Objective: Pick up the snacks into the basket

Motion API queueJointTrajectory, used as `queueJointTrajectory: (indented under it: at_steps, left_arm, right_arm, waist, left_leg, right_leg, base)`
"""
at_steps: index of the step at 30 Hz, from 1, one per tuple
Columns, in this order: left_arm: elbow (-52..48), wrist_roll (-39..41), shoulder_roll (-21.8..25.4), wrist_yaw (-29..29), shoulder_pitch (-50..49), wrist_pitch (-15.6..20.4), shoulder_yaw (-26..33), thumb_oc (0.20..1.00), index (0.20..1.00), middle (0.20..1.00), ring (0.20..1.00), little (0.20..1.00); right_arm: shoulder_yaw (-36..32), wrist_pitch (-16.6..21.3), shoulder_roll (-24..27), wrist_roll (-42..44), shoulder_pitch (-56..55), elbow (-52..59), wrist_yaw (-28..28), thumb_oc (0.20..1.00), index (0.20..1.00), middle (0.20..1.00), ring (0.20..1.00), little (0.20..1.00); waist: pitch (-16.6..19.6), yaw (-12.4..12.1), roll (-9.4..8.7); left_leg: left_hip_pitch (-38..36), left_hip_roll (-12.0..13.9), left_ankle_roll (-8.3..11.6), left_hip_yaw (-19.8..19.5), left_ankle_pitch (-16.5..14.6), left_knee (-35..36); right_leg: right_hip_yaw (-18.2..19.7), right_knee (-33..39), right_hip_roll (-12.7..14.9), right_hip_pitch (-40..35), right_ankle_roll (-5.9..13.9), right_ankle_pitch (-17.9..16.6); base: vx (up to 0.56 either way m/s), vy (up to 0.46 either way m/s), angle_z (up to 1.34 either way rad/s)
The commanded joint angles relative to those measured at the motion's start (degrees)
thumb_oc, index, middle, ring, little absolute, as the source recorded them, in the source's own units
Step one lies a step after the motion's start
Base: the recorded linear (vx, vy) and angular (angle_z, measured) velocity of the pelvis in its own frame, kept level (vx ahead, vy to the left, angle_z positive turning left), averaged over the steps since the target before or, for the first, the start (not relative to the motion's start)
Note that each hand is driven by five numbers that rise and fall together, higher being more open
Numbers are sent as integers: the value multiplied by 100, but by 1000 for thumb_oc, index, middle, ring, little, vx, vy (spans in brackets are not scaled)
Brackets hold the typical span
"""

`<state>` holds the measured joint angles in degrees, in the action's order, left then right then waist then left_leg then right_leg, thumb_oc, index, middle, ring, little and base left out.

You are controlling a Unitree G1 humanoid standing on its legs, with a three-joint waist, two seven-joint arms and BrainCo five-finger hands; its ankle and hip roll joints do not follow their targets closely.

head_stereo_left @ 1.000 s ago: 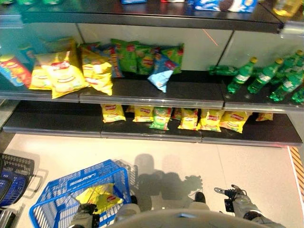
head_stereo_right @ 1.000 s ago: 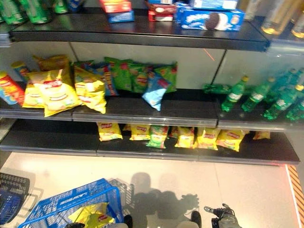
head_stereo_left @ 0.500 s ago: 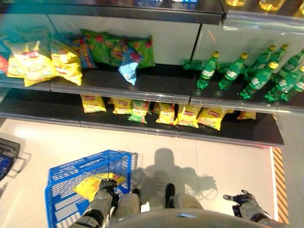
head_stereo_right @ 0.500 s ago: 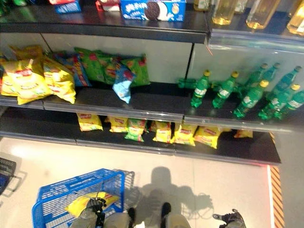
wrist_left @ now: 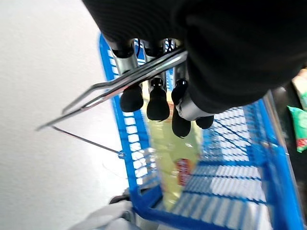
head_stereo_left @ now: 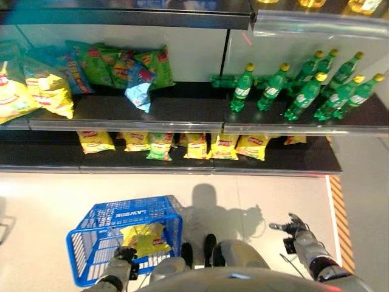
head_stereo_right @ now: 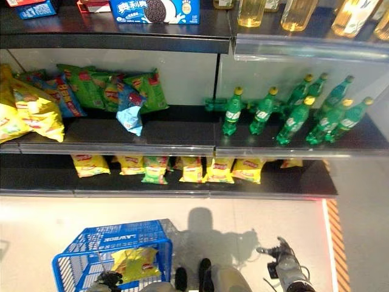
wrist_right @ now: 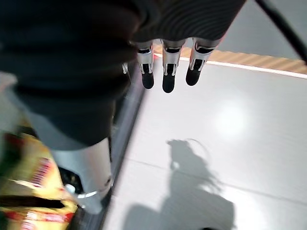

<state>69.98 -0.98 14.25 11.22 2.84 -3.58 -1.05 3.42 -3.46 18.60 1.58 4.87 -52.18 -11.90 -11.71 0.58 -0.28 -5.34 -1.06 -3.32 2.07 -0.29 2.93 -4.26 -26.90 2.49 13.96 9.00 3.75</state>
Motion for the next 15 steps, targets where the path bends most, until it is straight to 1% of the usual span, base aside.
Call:
queueJointTrajectory:
  at_steps: [1,2,3,4,5,6,7,8,9,10,11,12,13,15]
  left_arm:
    - [-402,197,75,185,-226,21,-153,200,200,200,200,200]
    - [-495,237,73,191,-240,51,-166,200,200,200,200,200]
    - [-499,238,73,191,-247,50,-170,200,200,200,200,200]
    - [-731,345,-2,234,-278,95,-119,200,200,200,200,200]
    - [-972,477,-44,292,-336,140,-77,200,200,200,200,200]
    - [-1104,621,-90,285,-386,179,-37,200,200,200,200,200]
    - [-1487,730,-80,304,-412,252,-30,200,200,200,200,200]
    - [-1500,730,-81,305,-424,244,-34,200,200,200,200,200]
    - [-1996,770,-83,297,-472,357,-73,200,200,200,200,200]
    - [-2173,767,-82,307,-508,378,-80,200,200,200,200,200]
    - [-2174,767,-82,307,-509,377,-80,200,200,200,200,200]
    - [-2647,883,-99,298,-601,434,-100,200,200,200,200,200]
    - [-2647,883,-99,298,-602,434,-101,200,200,200,200,200]
    - [-3151,1035,-73,224,-640,504,-124,200,200,200,200,200]
  right_arm:
    - [-216,356,155,469,-1,1168,-91,1000,1000,1000,1000,1000]
    - [-286,400,156,572,-40,1358,-153,1000,1000,1000,1000,1000]
    - [-287,395,156,571,-51,1367,-155,1000,1000,1000,1000,1000]
    - [-238,566,69,688,-79,1818,-118,1000,1000,1000,1000,1000]
    - [-203,589,126,628,-46,2007,-118,1000,1000,1000,1000,1000]
    - [-216,607,137,650,-30,2237,-102,1000,1000,1000,1000,1000]
    - [-271,677,175,713,-68,2666,-61,1000,1000,1000,1000,1000]
    - [-274,668,175,711,-83,2683,-60,1000,1000,1000,1000,1000]
    - [-372,833,184,854,-183,3196,6,1000,1000,1000,1000,1000]
    - [-403,876,195,858,-266,3459,0,1000,1000,1000,1000,1000]
    - [-403,876,195,857,-267,3460,0,1000,1000,1000,1000,1000]
    - [-493,996,185,970,-426,3921,73,1000,1000,1000,1000,1000]
    - [-493,995,185,970,-427,3922,73,1000,1000,1000,1000,1000]
    - [-495,1078,204,1008,-472,4371,197,1000,1000,1000,1000,1000]
  waist:
    - [60,-58,21]
    - [98,0,-21]
    - [95,-19,-16]
    - [224,-124,-57]
    - [258,-157,-23]
    - [270,-153,18]
    - [276,-133,64]
    - [275,-132,66]
    - [304,-138,114]
    - [331,-129,135]
    - [332,-127,135]
    - [360,-111,185]
    - [361,-109,185]
    - [346,-108,220]
  left_leg:
    - [142,-109,299,-431,75,207]
    - [111,-143,292,-485,41,207]
    - [96,-136,292,-468,29,207]
    - [49,-190,306,-446,-4,207]
    - [35,-188,322,-408,-14,207]
    - [34,-170,342,-392,-6,207]
    - [47,-152,365,-405,17,207]
    - [38,-150,366,-408,14,207]
    - [68,-122,403,-493,24,207]
    - [71,-117,415,-523,20,207]
    - [71,-117,415,-525,20,207]
    - [94,-85,454,-570,38,207]
    - [94,-85,454,-572,38,207]
    - [112,-37,519,-610,71,207]
  right_leg:
    - [71,2413,333,-633,-35,-640]
    - [484,2591,199,-583,45,-742]
    - [500,2602,188,-596,44,-746]
    - [423,2842,265,-858,80,-852]
    - [335,2960,277,-934,105,-918]
    - [326,3013,258,-974,98,-938]
    - [404,3050,215,-1046,61,-883]
    - [401,3052,213,-1056,60,-880]
    - [414,3090,170,-1137,-7,-794]
    - [355,3122,177,-1184,-21,-781]
    - [353,3122,177,-1185,-21,-780]
    - [244,3137,176,-1262,-57,-736]
    - [242,3138,177,-1263,-57,-735]
    - [143,3125,160,-1305,-112,-665]
  base:
    - [205,-222,-3]
    - [174,-155,-3]
    - [156,-129,10]
    - [145,-111,43]
    - [161,-156,50]
    - [69,-109,33]
    - [39,-89,-2]
    - [51,-120,-11]
    - [56,-105,5]
    - [55,-105,20]
    - [62,-91,35]
    - [39,-61,27]
    - [54,-88,32]
    - [30,-88,22]
